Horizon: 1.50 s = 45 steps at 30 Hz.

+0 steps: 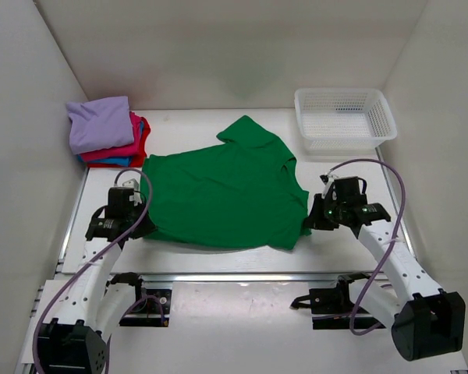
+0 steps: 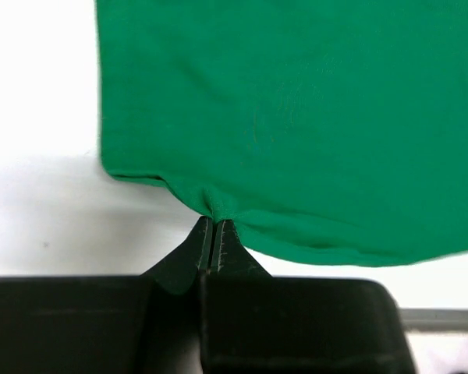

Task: Fold and stack the t-shirts
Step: Flatten out the tshirt

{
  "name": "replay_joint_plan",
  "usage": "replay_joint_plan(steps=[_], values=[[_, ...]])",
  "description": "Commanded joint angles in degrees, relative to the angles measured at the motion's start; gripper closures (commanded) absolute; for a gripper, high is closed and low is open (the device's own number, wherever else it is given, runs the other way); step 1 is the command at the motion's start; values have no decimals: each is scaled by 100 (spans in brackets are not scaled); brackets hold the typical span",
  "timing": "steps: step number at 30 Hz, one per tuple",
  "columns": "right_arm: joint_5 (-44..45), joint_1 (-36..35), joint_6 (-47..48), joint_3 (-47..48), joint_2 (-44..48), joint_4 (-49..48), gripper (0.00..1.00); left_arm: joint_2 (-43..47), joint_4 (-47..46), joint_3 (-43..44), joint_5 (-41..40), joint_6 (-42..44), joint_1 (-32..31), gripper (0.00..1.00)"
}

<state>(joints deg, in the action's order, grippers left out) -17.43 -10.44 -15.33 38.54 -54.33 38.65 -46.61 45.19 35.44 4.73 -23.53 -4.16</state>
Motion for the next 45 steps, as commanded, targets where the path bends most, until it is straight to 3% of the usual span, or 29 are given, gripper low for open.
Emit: replay_joint_plan(steps=[1,9,17,31,37,41,45], values=[[-215,120,161,223,-261,-86,100,-23,139,76,-411,-283,65,100],[-296,200,1058,1593,-2097,-183,99,-287,-212,-29,-824,-423,416,100],[-182,604,1707,2727,-3276,-130,100,-401,-335,120,-1439,-337,663,100],[-375,490,2140,3202,-3920,-359,100,-394,-721,-55,-1396,-380,672,100],[-664,692,2263,3563,-2787,-297,100,-340,-590,1420,-1414,6,495,100],[-867,648,2166,4177,-1698,-244,100,-638,-502,3132,-1062,164,304,100],[-1541,1034,1982,5143,-994,-217,100,-1121,24,5484,-1832,567,-136,100]])
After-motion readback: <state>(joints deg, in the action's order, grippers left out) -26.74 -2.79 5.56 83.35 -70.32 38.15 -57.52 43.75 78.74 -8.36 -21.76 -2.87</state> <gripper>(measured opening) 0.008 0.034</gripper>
